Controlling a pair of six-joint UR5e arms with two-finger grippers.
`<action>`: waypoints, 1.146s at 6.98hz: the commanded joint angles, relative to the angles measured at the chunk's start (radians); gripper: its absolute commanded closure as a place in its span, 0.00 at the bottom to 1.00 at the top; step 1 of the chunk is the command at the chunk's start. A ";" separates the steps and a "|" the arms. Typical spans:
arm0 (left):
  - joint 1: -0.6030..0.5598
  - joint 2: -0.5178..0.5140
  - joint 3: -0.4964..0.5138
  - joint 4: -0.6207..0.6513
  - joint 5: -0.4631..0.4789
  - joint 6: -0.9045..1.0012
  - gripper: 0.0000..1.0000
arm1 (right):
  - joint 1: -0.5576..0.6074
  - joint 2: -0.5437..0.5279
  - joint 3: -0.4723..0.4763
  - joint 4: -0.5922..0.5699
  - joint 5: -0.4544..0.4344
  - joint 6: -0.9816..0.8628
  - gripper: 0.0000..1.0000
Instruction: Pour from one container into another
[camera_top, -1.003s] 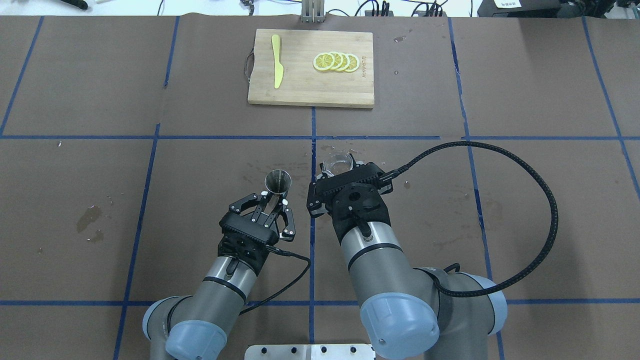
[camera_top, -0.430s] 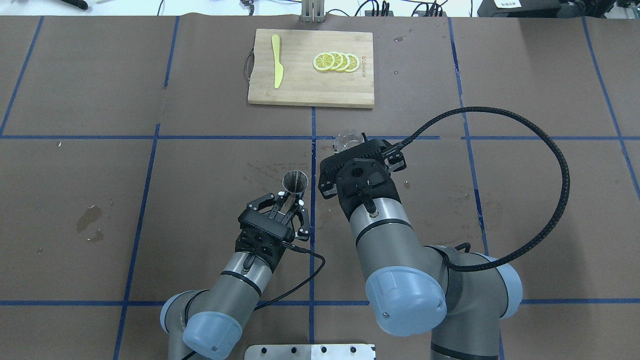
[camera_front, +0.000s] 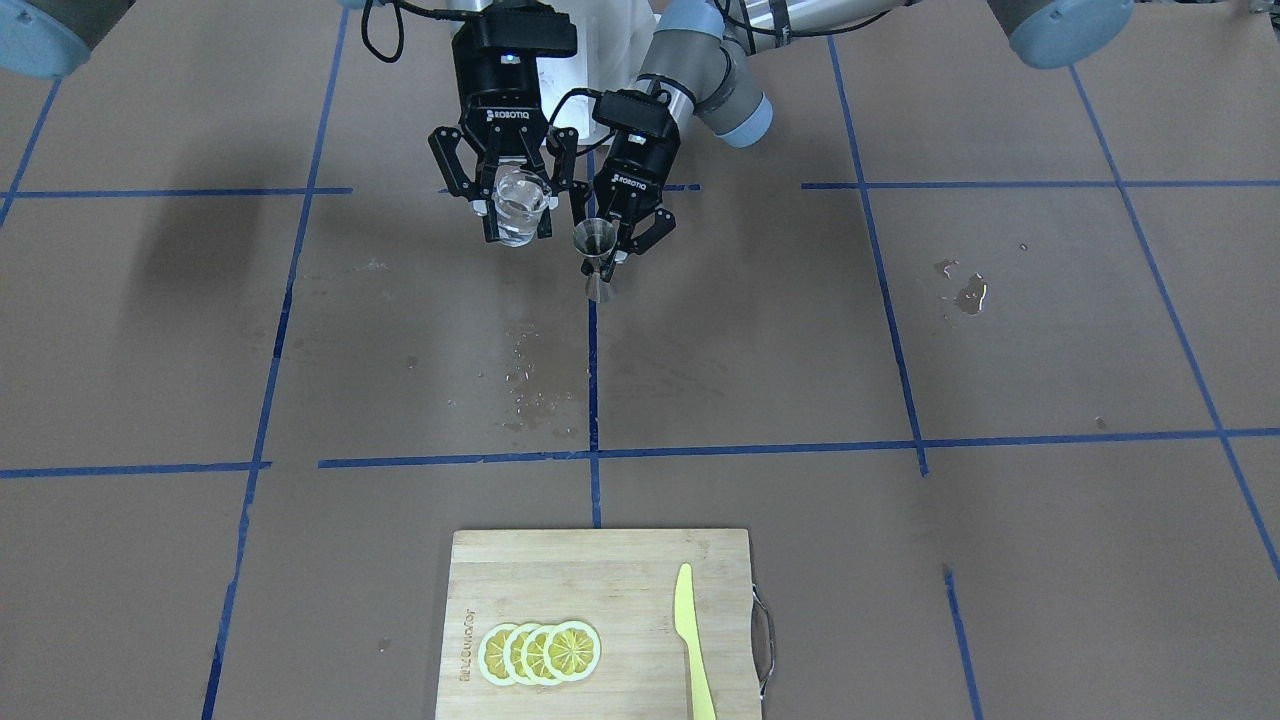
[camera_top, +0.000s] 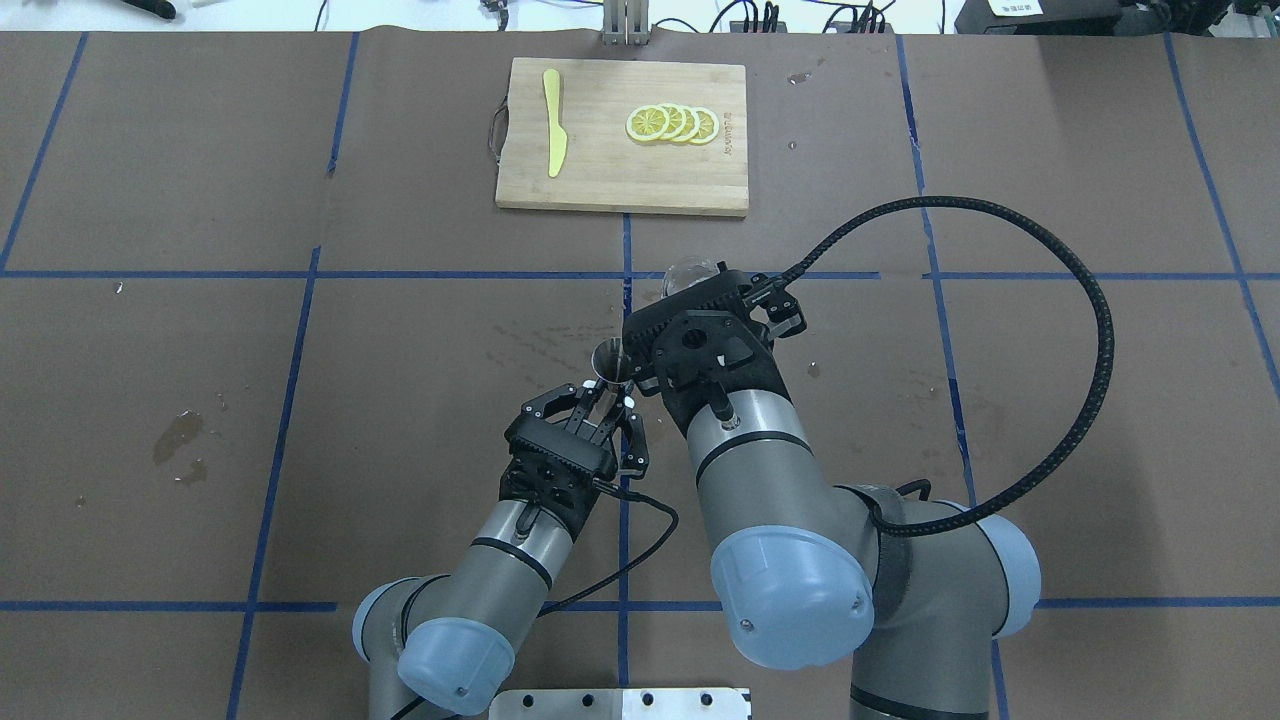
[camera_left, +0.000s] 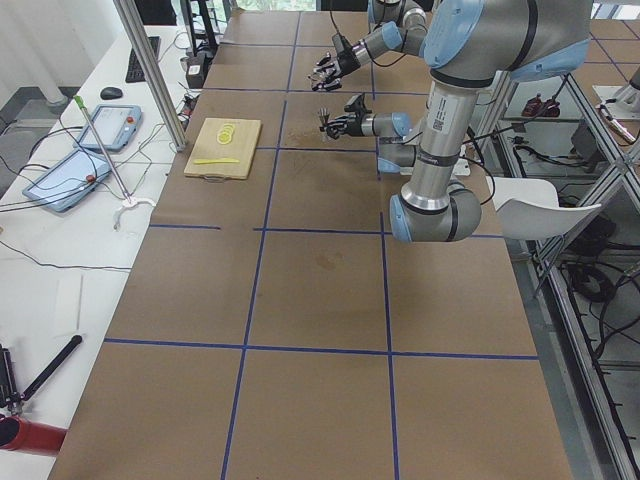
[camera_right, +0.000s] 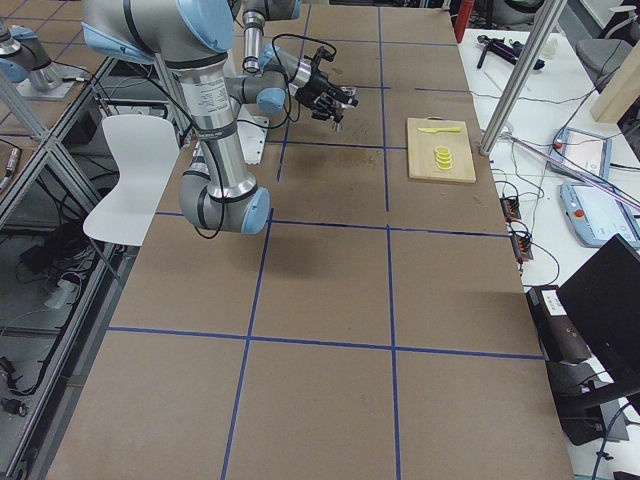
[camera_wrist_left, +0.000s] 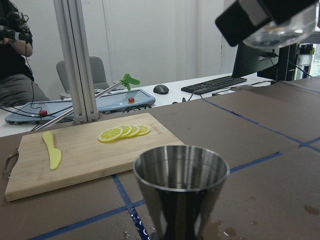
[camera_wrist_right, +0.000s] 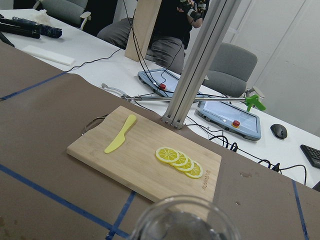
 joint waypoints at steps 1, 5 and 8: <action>0.000 -0.021 0.021 -0.002 0.001 -0.003 1.00 | -0.001 0.009 0.000 -0.051 0.001 -0.009 1.00; -0.014 -0.032 0.037 -0.001 -0.024 -0.047 1.00 | -0.002 0.033 0.000 -0.120 0.000 -0.098 1.00; -0.022 -0.048 0.037 0.001 -0.047 -0.046 1.00 | -0.002 0.034 -0.003 -0.120 -0.002 -0.210 1.00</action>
